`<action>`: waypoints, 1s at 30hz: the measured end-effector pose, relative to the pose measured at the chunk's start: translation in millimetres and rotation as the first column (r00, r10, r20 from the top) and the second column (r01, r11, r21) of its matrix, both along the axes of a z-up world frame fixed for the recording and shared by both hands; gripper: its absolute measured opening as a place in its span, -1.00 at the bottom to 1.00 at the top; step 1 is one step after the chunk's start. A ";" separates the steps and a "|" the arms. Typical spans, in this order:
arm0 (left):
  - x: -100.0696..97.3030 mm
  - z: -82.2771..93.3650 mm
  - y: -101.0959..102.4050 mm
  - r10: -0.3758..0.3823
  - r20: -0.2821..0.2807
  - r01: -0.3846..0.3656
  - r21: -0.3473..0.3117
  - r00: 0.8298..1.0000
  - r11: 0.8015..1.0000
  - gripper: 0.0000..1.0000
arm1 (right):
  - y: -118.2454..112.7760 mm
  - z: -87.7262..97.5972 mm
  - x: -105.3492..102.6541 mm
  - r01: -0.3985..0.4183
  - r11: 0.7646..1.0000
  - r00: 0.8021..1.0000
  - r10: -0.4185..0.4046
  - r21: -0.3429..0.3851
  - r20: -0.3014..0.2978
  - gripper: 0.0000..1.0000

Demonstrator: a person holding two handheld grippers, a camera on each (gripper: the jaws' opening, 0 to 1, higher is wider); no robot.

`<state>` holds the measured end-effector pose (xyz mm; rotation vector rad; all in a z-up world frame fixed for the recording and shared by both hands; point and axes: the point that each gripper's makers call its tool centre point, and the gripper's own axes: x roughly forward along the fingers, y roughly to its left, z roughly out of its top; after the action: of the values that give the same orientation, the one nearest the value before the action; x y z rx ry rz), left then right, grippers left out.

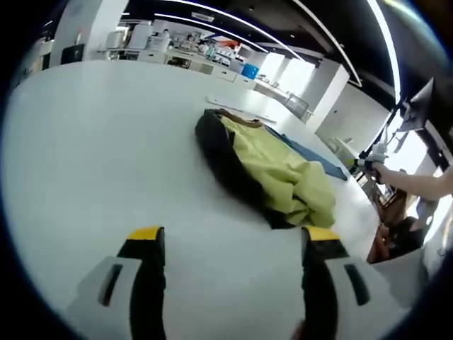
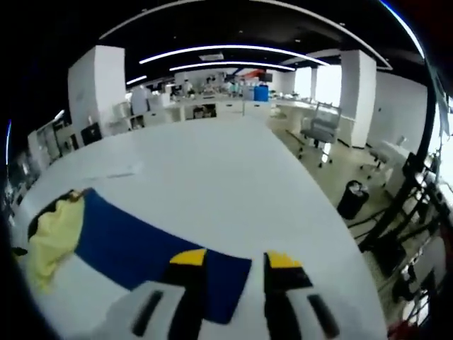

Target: Fold the garment on the visible template until the final outline fits inside the template.

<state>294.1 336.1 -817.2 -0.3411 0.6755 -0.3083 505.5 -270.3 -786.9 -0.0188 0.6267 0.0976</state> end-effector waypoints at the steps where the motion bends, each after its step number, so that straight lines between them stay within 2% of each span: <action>1: -0.3 0.1 -0.3 0.000 0.000 0.000 0.000 1.000 1.000 0.52 | 3.9 1.4 -1.5 -0.038 0.999 0.999 0.038 -0.014 -0.001 -0.24; 3: -0.5 0.1 0.2 -0.001 0.002 0.001 -0.002 1.000 1.000 0.52 | 12.6 6.9 -4.7 -0.080 0.997 0.997 0.080 -0.013 0.020 -0.17; 5: -0.9 1.3 -0.8 -0.002 0.006 0.002 -0.003 1.000 1.000 0.52 | 20.2 10.9 -7.0 -0.114 0.993 0.993 0.114 -0.005 0.036 -0.03; 9: -0.6 4.2 -2.4 -0.004 0.012 0.004 -0.003 1.000 1.000 0.52 | 39.6 18.3 -10.1 -0.188 0.982 0.980 0.186 0.027 0.066 0.56; 10: -0.6 4.3 -2.5 -0.004 0.014 0.004 -0.003 1.000 1.000 0.52 | 51.3 19.4 -17.3 -0.209 0.978 0.976 0.207 0.019 0.064 0.64; 14: -0.3 6.2 -3.5 -0.008 0.020 0.008 -0.002 1.000 1.000 0.52 | 69.7 20.5 -24.9 -0.295 0.955 0.954 0.295 -0.001 0.056 0.83; 16: 0.1 6.1 -2.0 -0.009 0.023 0.009 -0.004 1.000 1.000 0.51 | 77.6 21.3 -28.6 -0.322 0.947 0.945 0.322 -0.016 0.057 1.00; 17: -0.1 6.8 -3.0 -0.010 0.024 0.010 -0.005 1.000 1.000 0.51 | 84.0 22.2 -32.1 -0.348 0.937 0.936 0.348 -0.007 0.057 1.00; 22: -0.4 8.3 -5.8 -0.017 0.028 0.017 -0.007 0.999 1.000 0.50 | 88.4 17.8 -40.1 -0.385 0.922 0.922 0.386 -0.044 0.014 1.00; 25: 0.1 10.1 -7.1 -0.022 0.033 0.022 -0.010 0.999 1.000 0.50 | 96.6 19.4 -44.9 -0.398 0.916 0.917 0.399 -0.044 0.020 1.00; 28: 1.2 11.5 -10.1 -0.029 0.037 0.030 -0.013 0.999 0.999 0.50 | 95.2 22.8 -44.2 -0.407 0.911 0.912 0.409 -0.063 0.028 1.00; 30: 1.7 12.5 -12.5 -0.035 0.038 0.036 -0.014 0.999 0.999 0.47 | 96.7 28.1 -44.6 -0.405 0.913 0.913 0.407 -0.046 0.037 1.00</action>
<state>295.8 323.6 -804.6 -0.3369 0.6429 -0.3530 461.0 -173.6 -758.8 -0.1886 0.5710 0.4889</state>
